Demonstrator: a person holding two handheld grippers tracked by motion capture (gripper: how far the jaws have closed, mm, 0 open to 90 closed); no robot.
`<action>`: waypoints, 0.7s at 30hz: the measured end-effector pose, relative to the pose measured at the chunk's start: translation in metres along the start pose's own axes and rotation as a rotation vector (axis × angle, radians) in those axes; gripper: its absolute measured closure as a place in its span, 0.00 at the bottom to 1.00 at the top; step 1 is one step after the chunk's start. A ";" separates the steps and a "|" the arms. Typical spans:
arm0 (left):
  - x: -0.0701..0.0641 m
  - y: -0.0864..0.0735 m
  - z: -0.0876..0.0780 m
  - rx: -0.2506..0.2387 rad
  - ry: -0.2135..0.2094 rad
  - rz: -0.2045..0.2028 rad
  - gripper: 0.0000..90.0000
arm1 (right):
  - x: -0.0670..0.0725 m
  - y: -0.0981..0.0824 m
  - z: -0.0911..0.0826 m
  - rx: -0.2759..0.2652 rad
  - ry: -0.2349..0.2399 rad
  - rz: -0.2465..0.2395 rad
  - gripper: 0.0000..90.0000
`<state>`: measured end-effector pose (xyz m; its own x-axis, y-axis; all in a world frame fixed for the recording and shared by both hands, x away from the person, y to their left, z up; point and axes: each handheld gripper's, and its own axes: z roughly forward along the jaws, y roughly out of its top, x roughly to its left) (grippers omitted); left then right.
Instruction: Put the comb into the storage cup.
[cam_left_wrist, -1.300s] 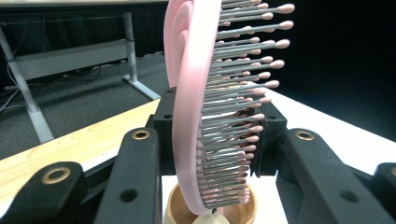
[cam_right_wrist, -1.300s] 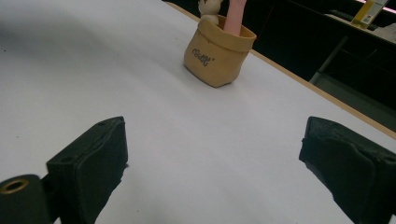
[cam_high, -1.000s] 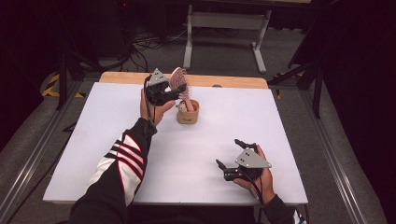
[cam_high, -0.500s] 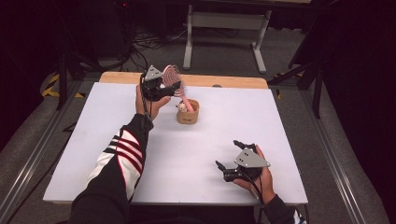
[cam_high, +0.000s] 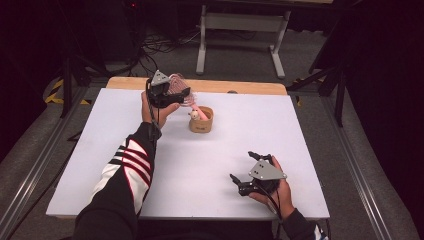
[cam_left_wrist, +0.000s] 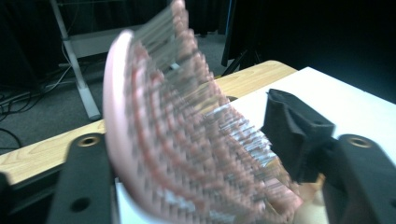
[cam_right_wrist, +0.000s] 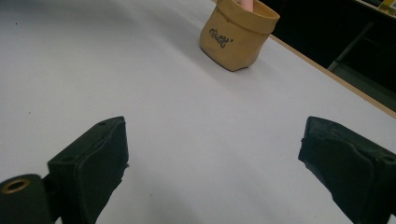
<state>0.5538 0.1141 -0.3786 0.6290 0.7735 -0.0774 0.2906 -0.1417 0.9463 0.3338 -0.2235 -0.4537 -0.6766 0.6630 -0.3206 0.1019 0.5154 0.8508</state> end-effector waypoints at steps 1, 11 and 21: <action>0.001 0.000 0.000 -0.002 0.006 -0.005 0.39 | 0.000 0.000 0.000 0.002 0.001 0.000 0.09; 0.004 -0.003 0.000 0.002 0.001 -0.032 0.30 | 0.001 0.000 0.001 0.012 0.004 -0.003 0.09; 0.005 -0.001 -0.004 -0.001 0.024 -0.014 0.29 | 0.001 -0.001 0.001 0.020 0.001 -0.010 0.09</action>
<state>0.5538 0.1203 -0.3791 0.6070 0.7903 -0.0830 0.2986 -0.1300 0.9455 0.3342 -0.2225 -0.4553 -0.6785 0.6570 -0.3288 0.1094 0.5329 0.8391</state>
